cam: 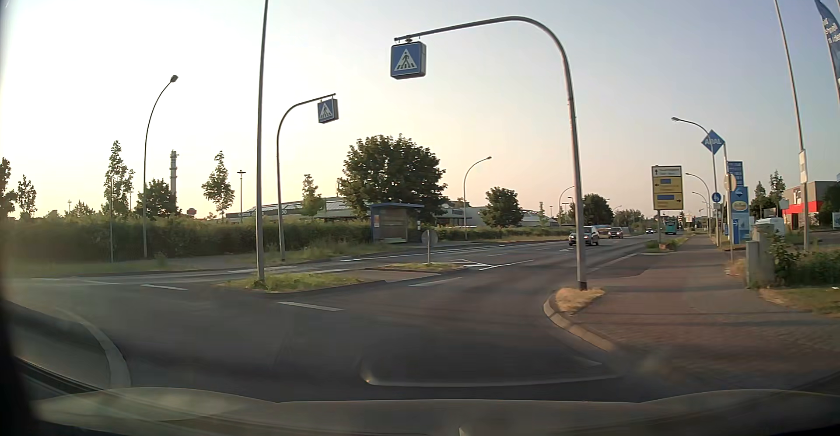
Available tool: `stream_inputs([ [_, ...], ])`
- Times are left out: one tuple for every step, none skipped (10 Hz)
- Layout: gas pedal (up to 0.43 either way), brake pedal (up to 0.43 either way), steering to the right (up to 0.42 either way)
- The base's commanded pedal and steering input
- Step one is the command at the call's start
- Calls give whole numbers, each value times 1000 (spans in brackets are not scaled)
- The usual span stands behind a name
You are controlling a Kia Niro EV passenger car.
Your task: Follow the waypoints while adhering to traffic rules and regulations
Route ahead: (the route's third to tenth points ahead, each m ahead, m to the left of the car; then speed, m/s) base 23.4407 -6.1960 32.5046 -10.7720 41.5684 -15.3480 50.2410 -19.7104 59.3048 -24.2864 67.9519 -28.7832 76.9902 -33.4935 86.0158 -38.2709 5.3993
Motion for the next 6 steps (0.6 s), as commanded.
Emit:
stream_inputs([
  [79,30,-209],
  [79,24,-164],
  [79,24,-127],
  [79,24,-94],
  [79,30,-40],
  [79,24,24],
])
